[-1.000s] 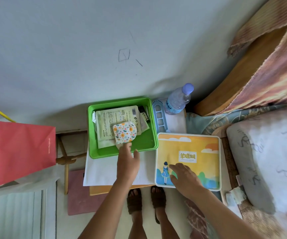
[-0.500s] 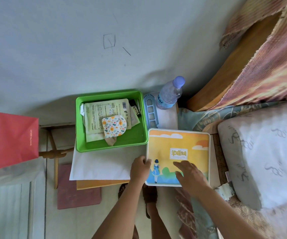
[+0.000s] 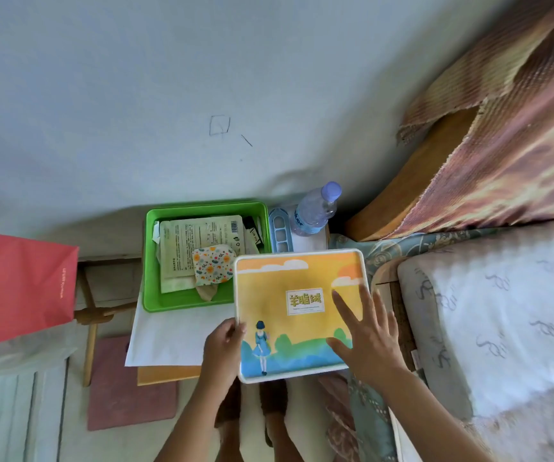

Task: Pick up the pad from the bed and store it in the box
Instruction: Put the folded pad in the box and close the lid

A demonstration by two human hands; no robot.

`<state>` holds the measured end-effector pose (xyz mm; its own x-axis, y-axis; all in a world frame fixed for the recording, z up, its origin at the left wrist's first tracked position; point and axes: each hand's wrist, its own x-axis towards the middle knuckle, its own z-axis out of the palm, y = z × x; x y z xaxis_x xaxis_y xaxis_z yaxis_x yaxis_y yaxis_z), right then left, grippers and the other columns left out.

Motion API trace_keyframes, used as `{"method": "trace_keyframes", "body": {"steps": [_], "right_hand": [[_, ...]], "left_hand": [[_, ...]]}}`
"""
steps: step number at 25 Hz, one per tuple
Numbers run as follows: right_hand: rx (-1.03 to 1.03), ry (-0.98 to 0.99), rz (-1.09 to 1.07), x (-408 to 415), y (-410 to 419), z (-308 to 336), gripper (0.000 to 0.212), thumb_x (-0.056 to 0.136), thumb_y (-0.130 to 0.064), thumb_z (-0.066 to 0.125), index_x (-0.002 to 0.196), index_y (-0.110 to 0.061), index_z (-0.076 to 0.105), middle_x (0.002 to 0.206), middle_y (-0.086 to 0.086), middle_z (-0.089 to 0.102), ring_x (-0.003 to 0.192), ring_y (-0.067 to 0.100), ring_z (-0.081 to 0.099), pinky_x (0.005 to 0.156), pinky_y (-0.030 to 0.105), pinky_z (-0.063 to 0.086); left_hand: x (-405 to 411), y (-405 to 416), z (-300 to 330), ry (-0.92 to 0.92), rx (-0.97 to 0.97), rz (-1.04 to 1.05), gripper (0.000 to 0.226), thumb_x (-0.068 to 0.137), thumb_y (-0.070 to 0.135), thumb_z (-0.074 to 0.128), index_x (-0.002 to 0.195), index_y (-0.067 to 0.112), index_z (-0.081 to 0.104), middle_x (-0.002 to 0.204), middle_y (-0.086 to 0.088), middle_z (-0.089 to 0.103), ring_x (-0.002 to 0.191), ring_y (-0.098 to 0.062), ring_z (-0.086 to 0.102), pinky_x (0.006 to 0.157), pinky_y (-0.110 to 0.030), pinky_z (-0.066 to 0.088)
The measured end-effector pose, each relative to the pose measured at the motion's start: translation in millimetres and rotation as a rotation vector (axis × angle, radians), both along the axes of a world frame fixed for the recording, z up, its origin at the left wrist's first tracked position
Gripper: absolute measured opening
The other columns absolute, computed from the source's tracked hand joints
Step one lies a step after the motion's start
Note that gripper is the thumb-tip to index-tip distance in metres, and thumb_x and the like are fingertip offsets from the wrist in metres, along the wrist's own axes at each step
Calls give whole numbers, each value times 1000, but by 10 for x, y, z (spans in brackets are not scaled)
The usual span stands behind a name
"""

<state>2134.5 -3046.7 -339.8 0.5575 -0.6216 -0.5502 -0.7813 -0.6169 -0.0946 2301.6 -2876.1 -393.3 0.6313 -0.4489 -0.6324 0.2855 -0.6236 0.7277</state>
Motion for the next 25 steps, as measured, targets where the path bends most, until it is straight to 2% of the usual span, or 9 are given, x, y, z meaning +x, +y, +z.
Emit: {"method": "trace_keyframes", "body": {"steps": [2, 4, 6, 8, 10, 12, 15, 20, 25], "right_hand": [[29, -97, -100, 188, 64, 13, 96, 85, -53, 53, 141, -37, -23, 158, 7, -16, 146, 32, -11, 116, 55, 12], [229, -278, -374, 449, 120, -35, 93, 86, -42, 60, 147, -31, -9, 158, 11, 5, 145, 32, 10, 114, 52, 24], [484, -410, -645, 752, 180, -111, 74, 89, -31, 60, 148, -25, 16, 145, 13, 39, 129, 31, 42, 107, 46, 39], [554, -468, -757, 1049, 264, -234, 43, 92, -25, 54, 132, -16, 42, 118, 11, 62, 100, 28, 60, 90, 43, 51], [510, -484, -763, 1297, 313, -334, 22, 95, -21, 44, 114, -12, 52, 100, 10, 63, 86, 28, 58, 74, 36, 47], [480, -504, -760, 1498, 325, -460, 20, 97, -17, 36, 105, -9, 52, 99, 15, 59, 88, 31, 55, 72, 37, 46], [410, -457, -736, 1663, 280, -667, 32, 99, -14, 29, 118, 0, 49, 117, 22, 54, 106, 36, 53, 90, 43, 45], [263, -478, -699, 1733, 206, -834, 34, 98, -17, 38, 126, -5, 53, 116, 16, 58, 105, 34, 53, 85, 38, 44], [356, -477, -889, 1703, 64, -898, 40, 92, -29, 55, 130, -16, 53, 114, 10, 64, 100, 30, 61, 88, 38, 50]], "left_hand": [[309, 196, 50, -22, 5, 123, 26, 94, 19, 53, 76, 2, 60, 62, -9, 44, 58, -17, 36, 55, -30, 26], [634, 394, 75, -46, 7, 228, 20, 94, 19, 53, 79, 9, 60, 68, -7, 51, 64, -17, 42, 61, -30, 31], [892, 506, 81, -87, 14, 284, 14, 94, 21, 53, 95, 12, 63, 74, -1, 60, 69, -15, 51, 63, -28, 38], [1092, 514, 24, -186, 46, 306, 24, 95, 21, 51, 109, 6, 63, 88, -1, 65, 78, -16, 56, 65, -27, 41], [1269, 424, -57, -313, 104, 320, 31, 97, 21, 46, 116, 0, 60, 102, -10, 65, 93, -23, 59, 74, -30, 41], [1452, 310, -151, -436, 156, 268, 33, 99, 19, 39, 115, -1, 60, 106, -19, 66, 98, -34, 61, 74, -33, 40], [1676, 173, -283, -515, 239, 215, 35, 100, 18, 37, 121, -1, 57, 114, -27, 59, 106, -39, 56, 83, -38, 43], [1765, 173, -519, -516, 377, 83, 36, 100, 22, 35, 124, 6, 56, 114, -24, 62, 106, -39, 56, 86, -46, 48], [1731, 209, -660, -446, 259, 133, 37, 98, 27, 39, 108, -1, 60, 100, -24, 64, 96, -38, 59, 75, -39, 46]]}}
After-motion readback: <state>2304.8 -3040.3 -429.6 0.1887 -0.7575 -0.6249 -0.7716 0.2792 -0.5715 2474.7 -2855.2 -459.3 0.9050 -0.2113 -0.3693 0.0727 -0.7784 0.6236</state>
